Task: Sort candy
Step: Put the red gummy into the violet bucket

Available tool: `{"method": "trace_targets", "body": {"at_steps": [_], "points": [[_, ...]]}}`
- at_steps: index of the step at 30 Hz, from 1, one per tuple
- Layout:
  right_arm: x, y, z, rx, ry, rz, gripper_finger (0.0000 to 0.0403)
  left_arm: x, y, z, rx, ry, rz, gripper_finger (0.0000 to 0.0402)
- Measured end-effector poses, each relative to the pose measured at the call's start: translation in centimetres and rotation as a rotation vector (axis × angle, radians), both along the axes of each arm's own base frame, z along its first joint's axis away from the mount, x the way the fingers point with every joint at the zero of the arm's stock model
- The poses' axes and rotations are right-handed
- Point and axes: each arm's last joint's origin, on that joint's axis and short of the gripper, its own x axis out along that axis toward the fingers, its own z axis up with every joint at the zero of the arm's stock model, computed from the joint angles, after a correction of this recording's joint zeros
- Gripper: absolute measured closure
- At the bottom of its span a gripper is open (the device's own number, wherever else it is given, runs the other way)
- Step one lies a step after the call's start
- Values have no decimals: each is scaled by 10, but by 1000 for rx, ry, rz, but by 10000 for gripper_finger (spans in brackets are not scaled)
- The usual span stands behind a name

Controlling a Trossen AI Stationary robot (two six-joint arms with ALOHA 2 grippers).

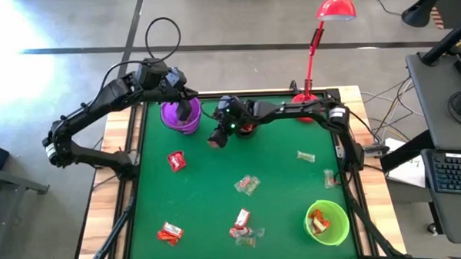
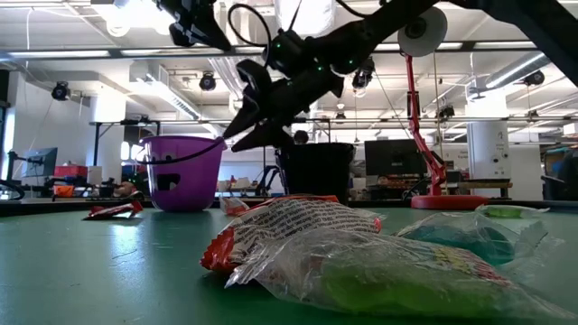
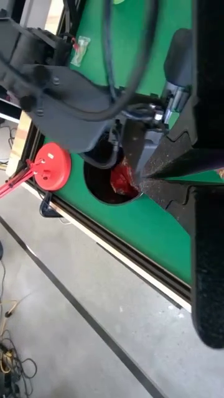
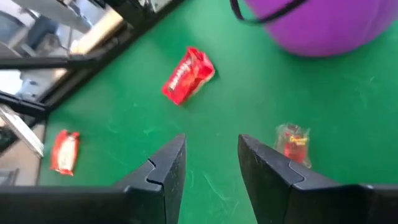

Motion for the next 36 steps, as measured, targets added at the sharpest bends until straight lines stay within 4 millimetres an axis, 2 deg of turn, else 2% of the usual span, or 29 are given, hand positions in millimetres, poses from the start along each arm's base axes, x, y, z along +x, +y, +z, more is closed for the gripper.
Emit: {"method": "trace_targets", "body": {"at_steps": [3,7,15,20,24,36], "points": [[3,5,-8,-31,32,-16,266,-2,-1,2,11,-3,-5,402],[5,11,-3,-90,75,-47,266,-5,-3,5,26,-14,-10,402],[9,12,35,-241,137,-83,266,-7,-4,6,31,-17,-11,402],[16,21,53,-219,57,-26,266,-7,-4,6,32,-17,-12,402],[19,32,48,-208,37,12,266,-9,-6,8,45,-21,-21,402],[25,44,20,-106,26,137,266,-10,-6,9,50,-25,-18,402]]}}
